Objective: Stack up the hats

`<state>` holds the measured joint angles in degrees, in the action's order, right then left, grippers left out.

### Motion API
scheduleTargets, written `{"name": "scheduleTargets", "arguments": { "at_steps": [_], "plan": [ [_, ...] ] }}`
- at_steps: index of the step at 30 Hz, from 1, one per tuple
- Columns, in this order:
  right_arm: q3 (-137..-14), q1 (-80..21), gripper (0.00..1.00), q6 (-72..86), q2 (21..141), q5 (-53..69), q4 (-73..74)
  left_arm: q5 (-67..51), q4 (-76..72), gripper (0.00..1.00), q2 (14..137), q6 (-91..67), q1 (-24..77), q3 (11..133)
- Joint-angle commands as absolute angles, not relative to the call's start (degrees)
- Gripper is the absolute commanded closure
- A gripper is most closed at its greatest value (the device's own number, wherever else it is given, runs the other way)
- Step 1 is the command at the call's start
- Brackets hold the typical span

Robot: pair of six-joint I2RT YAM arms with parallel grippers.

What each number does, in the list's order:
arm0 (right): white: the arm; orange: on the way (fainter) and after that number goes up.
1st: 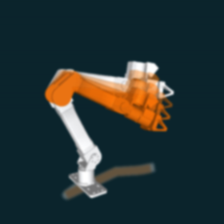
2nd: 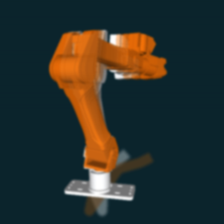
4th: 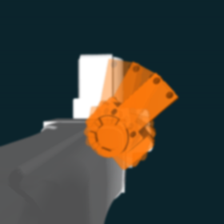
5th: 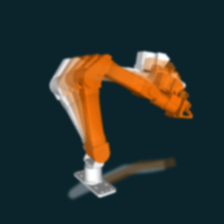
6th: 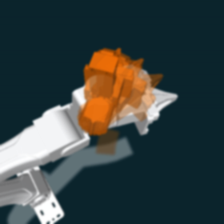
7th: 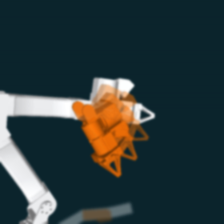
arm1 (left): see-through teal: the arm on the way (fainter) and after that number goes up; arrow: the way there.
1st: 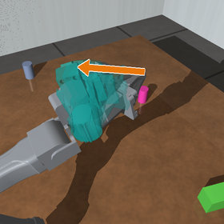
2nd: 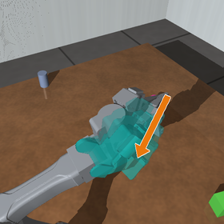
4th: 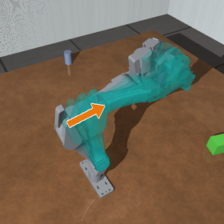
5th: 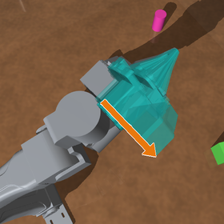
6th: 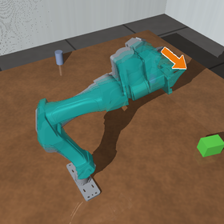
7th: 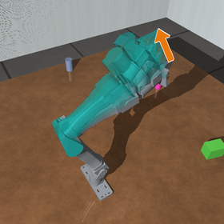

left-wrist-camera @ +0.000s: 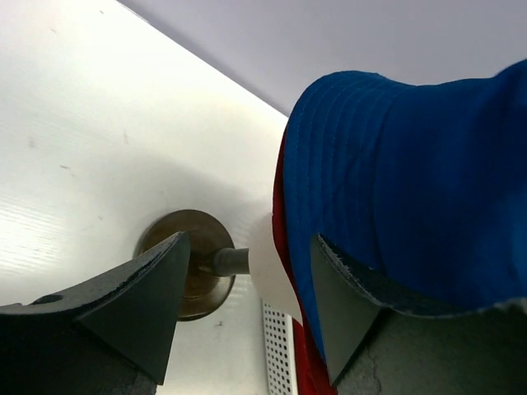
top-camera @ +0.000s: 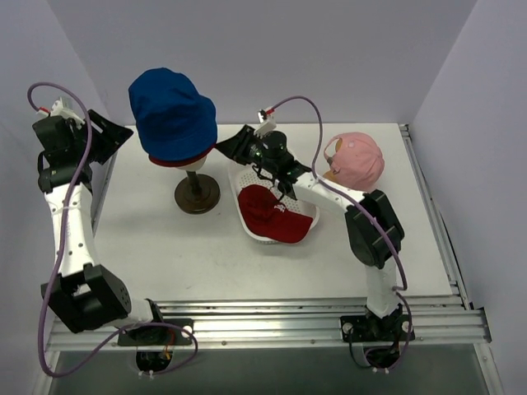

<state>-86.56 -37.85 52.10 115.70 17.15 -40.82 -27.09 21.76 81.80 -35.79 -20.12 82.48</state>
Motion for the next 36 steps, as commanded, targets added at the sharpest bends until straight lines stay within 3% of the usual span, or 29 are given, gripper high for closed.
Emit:
{"name": "scheduleTargets", "arguments": {
  "at_steps": [1,10,17,22,29,36],
  "plan": [
    [-85.26,-37.18,0.77,48.26,107.41,14.33,-40.61,-20.13,27.33,0.31,77.18,-31.12,-19.95,86.13],
    [-77.63,-37.18,0.73,36.31,97.04,8.02,-28.75,-17.32,28.21,0.28,67.26,-26.63,-14.86,81.57],
    [-67.07,-39.98,0.62,29.27,84.39,0.98,-24.80,-12.24,29.09,0.04,59.16,-24.70,-1.95,76.03],
    [-66.97,-41.66,0.55,27.25,78.23,-3.07,-16.89,-4.41,33.31,0.06,58.63,-23.20,12.35,77.87],
    [-68.47,-41.84,0.33,26.20,71.20,-9.31,-3.80,4.82,31.91,0.06,55.64,-24.26,28.01,73.83],
    [-69.09,-41.31,0.29,22.06,70.05,-10.02,5.54,10.63,27.43,0.06,55.19,-24.43,39.70,69.00]
  ]
}}
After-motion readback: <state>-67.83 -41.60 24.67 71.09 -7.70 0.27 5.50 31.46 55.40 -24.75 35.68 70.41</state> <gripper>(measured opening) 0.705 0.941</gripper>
